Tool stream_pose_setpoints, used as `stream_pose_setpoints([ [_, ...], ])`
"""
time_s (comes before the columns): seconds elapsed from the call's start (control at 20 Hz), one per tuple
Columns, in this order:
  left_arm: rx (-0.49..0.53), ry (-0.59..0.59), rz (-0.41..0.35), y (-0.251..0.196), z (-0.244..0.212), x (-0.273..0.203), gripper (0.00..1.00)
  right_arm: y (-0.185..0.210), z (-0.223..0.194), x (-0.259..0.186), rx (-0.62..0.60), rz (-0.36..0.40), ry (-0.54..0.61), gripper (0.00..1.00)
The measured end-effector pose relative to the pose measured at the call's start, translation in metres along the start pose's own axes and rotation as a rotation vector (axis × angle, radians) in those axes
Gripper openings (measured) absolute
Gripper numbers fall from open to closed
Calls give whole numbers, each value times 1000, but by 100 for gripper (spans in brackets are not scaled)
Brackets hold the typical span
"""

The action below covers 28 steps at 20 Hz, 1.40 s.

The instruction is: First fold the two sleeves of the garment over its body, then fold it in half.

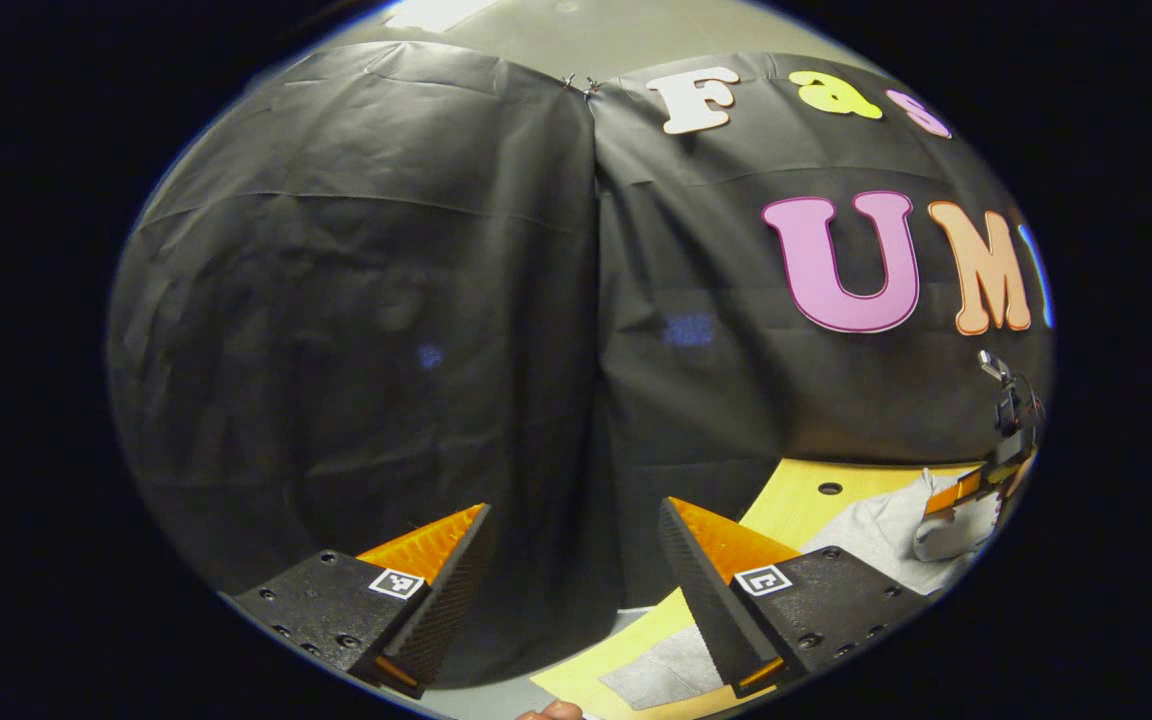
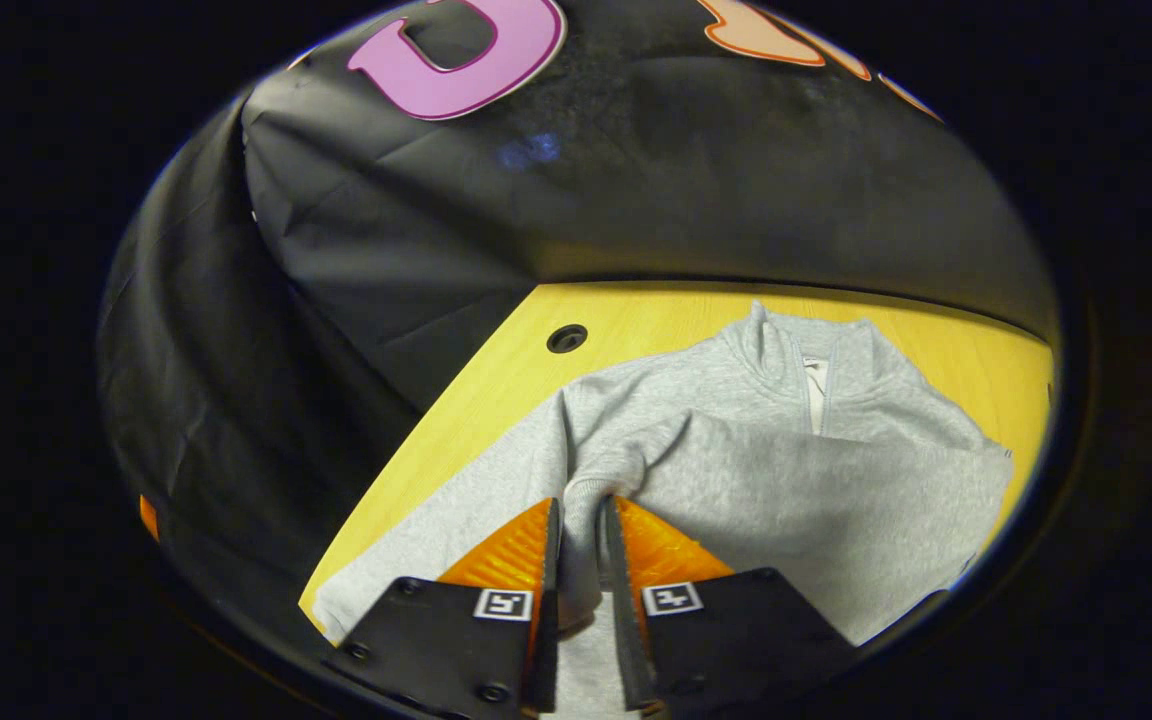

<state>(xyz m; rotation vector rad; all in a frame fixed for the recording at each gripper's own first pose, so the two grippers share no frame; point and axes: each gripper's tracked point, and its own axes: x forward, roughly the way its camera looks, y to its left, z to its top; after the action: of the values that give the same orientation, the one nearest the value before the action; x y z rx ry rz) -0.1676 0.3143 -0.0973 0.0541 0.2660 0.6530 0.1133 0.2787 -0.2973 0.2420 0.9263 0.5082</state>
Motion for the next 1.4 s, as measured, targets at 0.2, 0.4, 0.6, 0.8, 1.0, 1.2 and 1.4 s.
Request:
stream_pose_setpoints([
  [0.2, -2, 46, -42, -16, -22, 10, 99, 8, 7, -14, -48, 30, -62, 81],
  [0.4, 20, 116, -108, -37, -58, 16, 99, 0, 24, -45, -121, -4, -163, 99],
  [0.6, -21, 243, -163, -53, -111, 15, 95, -20, 38, -77, -134, -40, -225, 99],
  [0.8, -36, 382, -182, -58, -163, 4, 95, -49, 44, -101, -104, -89, -255, 99],
  [1.0, -15, 482, -203, -66, -205, -4, 95, -74, 33, -113, -72, -127, -241, 99],
  [1.2, -45, 556, -195, -67, -231, -14, 95, -84, 26, -122, -82, -141, -239, 99],
  [1.4, -60, 609, -171, -64, -245, -17, 95, -91, 26, -133, -92, -143, -248, 99],
])
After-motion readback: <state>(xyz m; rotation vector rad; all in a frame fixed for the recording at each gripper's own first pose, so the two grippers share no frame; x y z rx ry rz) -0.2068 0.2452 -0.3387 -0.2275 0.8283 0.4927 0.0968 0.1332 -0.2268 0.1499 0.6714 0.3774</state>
